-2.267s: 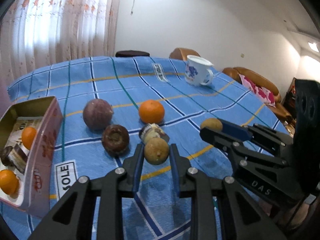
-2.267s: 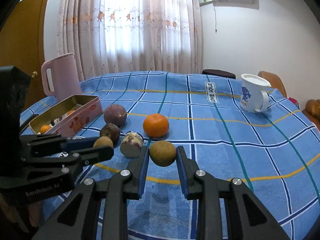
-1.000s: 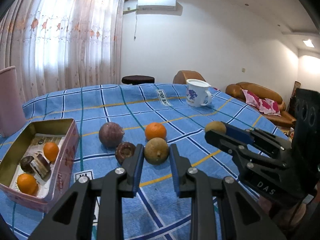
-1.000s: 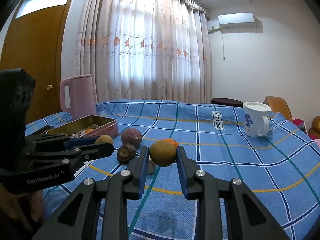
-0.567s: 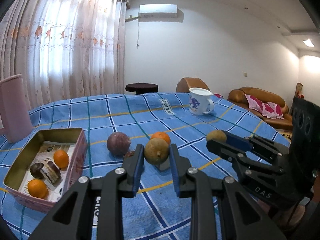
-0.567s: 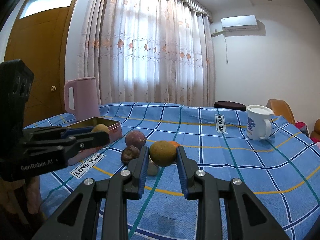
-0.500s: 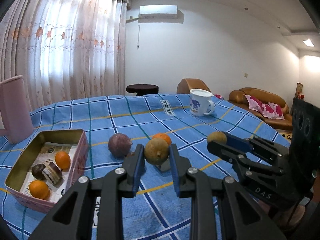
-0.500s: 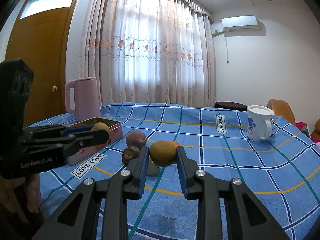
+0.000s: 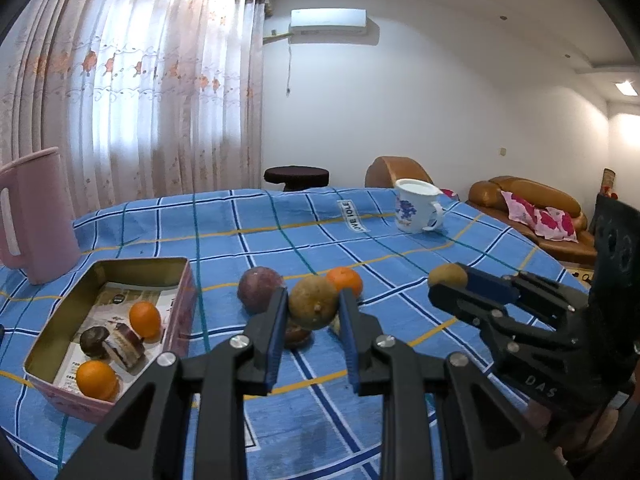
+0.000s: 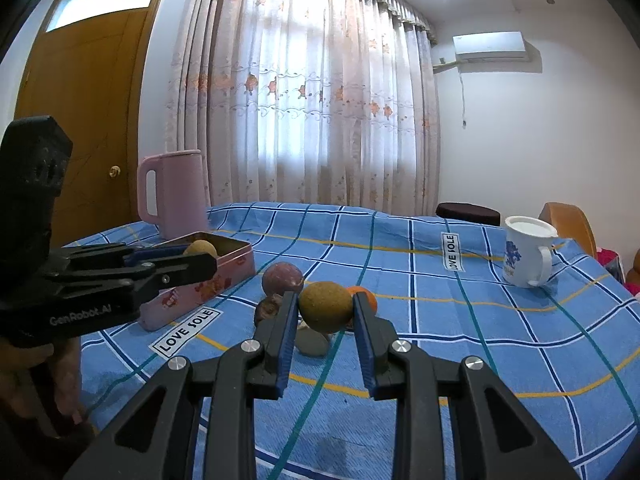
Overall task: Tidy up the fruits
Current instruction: 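Carry both fruits over the tin box and open both tools to release them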
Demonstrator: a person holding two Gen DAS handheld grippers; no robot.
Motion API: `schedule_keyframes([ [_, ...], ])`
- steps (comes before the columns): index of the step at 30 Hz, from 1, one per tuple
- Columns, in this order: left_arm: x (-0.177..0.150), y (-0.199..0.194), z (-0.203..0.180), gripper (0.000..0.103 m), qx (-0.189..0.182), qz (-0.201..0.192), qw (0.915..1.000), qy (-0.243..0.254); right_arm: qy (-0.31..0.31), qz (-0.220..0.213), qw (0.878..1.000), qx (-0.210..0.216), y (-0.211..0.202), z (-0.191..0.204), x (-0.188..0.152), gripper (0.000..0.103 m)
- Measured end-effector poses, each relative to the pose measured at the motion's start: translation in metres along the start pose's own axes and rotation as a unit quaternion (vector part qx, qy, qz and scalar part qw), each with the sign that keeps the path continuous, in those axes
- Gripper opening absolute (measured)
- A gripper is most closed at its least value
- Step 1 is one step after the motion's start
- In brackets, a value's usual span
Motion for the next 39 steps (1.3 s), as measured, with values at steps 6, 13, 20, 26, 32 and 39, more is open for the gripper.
schedule_keyframes([
  [6, 0.002, -0.002, 0.01, 0.027, 0.009, 0.003, 0.9999, -0.008, -0.015, 0.004, 1.0, 0.007, 0.005, 0.006, 0.008, 0.029],
  [13, 0.007, -0.005, 0.032, 0.027, 0.023, 0.007, 0.9995, -0.021, -0.035, 0.003, 0.999, 0.023, 0.01, 0.02, 0.028, 0.029],
  [20, 0.018, -0.014, 0.068, 0.027, 0.05, 0.001, 0.9981, -0.037, -0.044, -0.001, 0.997, 0.058, 0.024, 0.038, 0.067, 0.029],
  [26, 0.02, -0.014, 0.1, 0.027, 0.078, 0.011, 0.9957, -0.049, -0.05, 0.004, 0.995, 0.085, 0.046, 0.057, 0.096, 0.029],
  [32, 0.02, -0.01, 0.131, 0.027, 0.104, 0.023, 0.993, -0.051, -0.047, 0.035, 0.992, 0.112, 0.085, 0.081, 0.113, 0.029],
  [39, 0.016, -0.001, 0.164, 0.027, 0.123, 0.044, 0.9897, -0.059, -0.038, 0.073, 0.987, 0.138, 0.133, 0.114, 0.11, 0.029],
])
Point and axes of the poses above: each gripper's, at about its wrist camera, not at the fingertips, and y roughly the way its jaws point, z to its left, x to its top, the point moved 3 cm from there along y, roughly the way its jaws point, and after that the axes turned 3 degrees about -x, right-handed, at the moved point
